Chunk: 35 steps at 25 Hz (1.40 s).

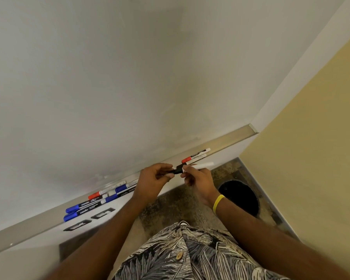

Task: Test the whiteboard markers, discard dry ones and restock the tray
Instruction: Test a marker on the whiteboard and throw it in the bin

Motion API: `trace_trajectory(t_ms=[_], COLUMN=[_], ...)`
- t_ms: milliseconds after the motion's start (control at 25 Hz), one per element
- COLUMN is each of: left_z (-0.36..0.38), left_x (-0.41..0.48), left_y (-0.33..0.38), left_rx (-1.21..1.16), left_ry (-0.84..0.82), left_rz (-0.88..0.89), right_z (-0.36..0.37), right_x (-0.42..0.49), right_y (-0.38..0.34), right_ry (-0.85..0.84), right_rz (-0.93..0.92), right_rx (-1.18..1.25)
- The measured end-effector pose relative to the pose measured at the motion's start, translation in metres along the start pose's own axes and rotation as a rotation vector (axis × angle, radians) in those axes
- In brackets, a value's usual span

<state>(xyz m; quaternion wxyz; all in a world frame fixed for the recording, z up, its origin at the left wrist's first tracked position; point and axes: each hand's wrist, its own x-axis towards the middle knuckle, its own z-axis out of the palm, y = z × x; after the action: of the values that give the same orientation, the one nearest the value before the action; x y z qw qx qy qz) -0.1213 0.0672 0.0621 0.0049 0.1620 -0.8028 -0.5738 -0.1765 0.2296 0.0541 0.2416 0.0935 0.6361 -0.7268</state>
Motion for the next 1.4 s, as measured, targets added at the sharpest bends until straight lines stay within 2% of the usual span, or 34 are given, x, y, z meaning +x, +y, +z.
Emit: trace_trajectory(t_ms=[120,240,680,1000,1080,1240,1320,1400], left_z=[0.001,0.002,0.006,0.013,0.014,0.02,0.021,0.024], left_x=[-0.006,-0.01,-0.018,-0.021,-0.017,-0.011,-0.008,-0.005], left_y=[0.018,0.031,0.07,0.063,0.06,0.055,0.048,0.039], left_rx=[-0.28,-0.402,-0.405,-0.417,-0.396,-0.372,-0.402,-0.358], left_ry=[0.034,0.055,0.01,0.018,0.0,-0.008,0.035,0.02], left_rz=[-0.064,-0.05,0.061,0.016,0.007,-0.016,-0.076,-0.113], right_z=[0.002,0.004,0.001,-0.006,-0.008,-0.013,-0.027,-0.047], right_x=[-0.011,-0.024,-0.046,-0.045,-0.042,-0.043,-0.048,-0.05], right_y=[-0.009,-0.019,-0.037,-0.033,-0.033,-0.034,-0.029,-0.024], right_ry=[-0.04,-0.064,-0.022,-0.036,-0.026,0.022,0.089,0.241], right_rz=[0.054,0.04,-0.036,-0.092,-0.144,-0.246,-0.416,-0.709], right_rx=[0.199,0.324,0.441,0.37,0.216,-0.296,-0.695,-0.997])
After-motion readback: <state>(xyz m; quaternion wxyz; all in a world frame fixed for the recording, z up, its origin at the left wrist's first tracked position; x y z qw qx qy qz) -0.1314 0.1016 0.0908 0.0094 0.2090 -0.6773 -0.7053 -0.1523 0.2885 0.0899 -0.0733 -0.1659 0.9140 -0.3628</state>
